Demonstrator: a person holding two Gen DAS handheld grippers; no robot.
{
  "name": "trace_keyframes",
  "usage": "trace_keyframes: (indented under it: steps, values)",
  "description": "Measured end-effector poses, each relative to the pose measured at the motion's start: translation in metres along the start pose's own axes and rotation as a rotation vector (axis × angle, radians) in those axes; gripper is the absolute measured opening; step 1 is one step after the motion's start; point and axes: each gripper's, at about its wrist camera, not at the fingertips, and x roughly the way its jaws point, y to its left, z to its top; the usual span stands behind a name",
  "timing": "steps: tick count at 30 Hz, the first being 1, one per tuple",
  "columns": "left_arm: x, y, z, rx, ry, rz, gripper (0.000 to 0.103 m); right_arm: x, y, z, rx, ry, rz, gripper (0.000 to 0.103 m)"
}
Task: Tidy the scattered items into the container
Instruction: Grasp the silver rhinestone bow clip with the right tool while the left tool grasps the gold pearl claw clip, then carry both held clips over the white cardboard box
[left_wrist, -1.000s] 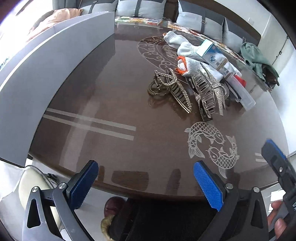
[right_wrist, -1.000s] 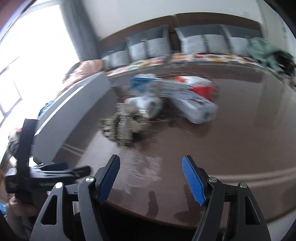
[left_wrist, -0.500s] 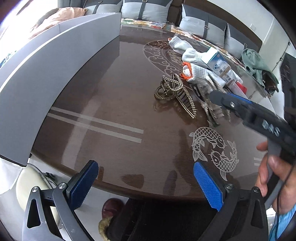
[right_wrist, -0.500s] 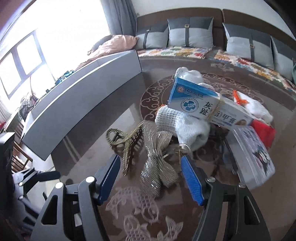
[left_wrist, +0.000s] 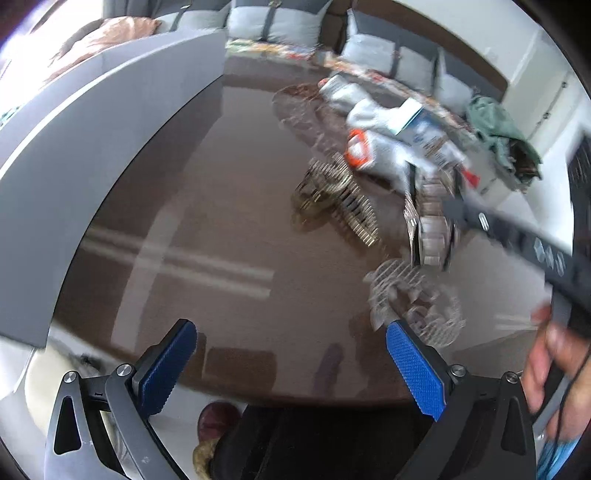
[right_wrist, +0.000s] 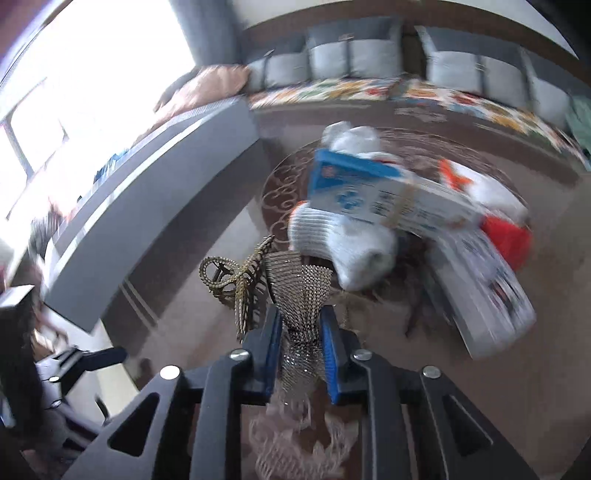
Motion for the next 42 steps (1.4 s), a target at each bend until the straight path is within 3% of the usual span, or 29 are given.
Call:
trace_keyframes:
  steps: [2,4,8,13,14,15,17,19,20,31,42]
  values:
    - [0.000,-0.003,0.014,0.021,-0.015,-0.029,0.103,-0.018,-0.002,-0.017,0.043,-0.041,-0.012,0.021]
    - [0.005,-0.012,0.036,0.067,-0.033,-0.011,0.103,-0.034,-0.003,-0.034,0.080,-0.081,-0.025,0.021]
    - [0.029,-0.032,0.071,0.155,-0.029,0.054,0.103,-0.056,0.000,-0.058,0.089,-0.136,-0.045,0.021]
    - [0.067,-0.043,0.085,0.191,0.023,0.147,0.103,-0.062,-0.003,-0.059,0.091,-0.147,-0.061,0.021]
    - [0.070,-0.042,0.085,0.182,0.034,0.140,0.100,-0.063,-0.004,-0.060,0.092,-0.148,-0.063,0.021]
    - [0.073,-0.041,0.084,0.172,0.043,0.126,0.082,-0.064,-0.005,-0.061,0.092,-0.151,-0.069,0.021]
    - [0.076,-0.040,0.084,0.153,0.067,0.098,0.059,-0.064,-0.007,-0.063,0.095,-0.153,-0.078,0.021]
    - [0.070,-0.037,0.082,0.143,0.049,0.078,0.054,-0.063,-0.010,-0.064,0.103,-0.149,-0.084,0.021]
    - [0.066,-0.036,0.081,0.140,0.045,0.068,0.045,-0.062,-0.011,-0.065,0.108,-0.148,-0.086,0.021]
    - [0.014,-0.030,0.034,0.077,0.039,-0.056,0.044,-0.060,-0.007,-0.064,0.100,-0.136,-0.086,0.021]
    - [-0.012,-0.049,0.001,0.119,0.022,-0.070,0.044,-0.067,0.009,-0.062,0.065,-0.132,-0.104,0.020]
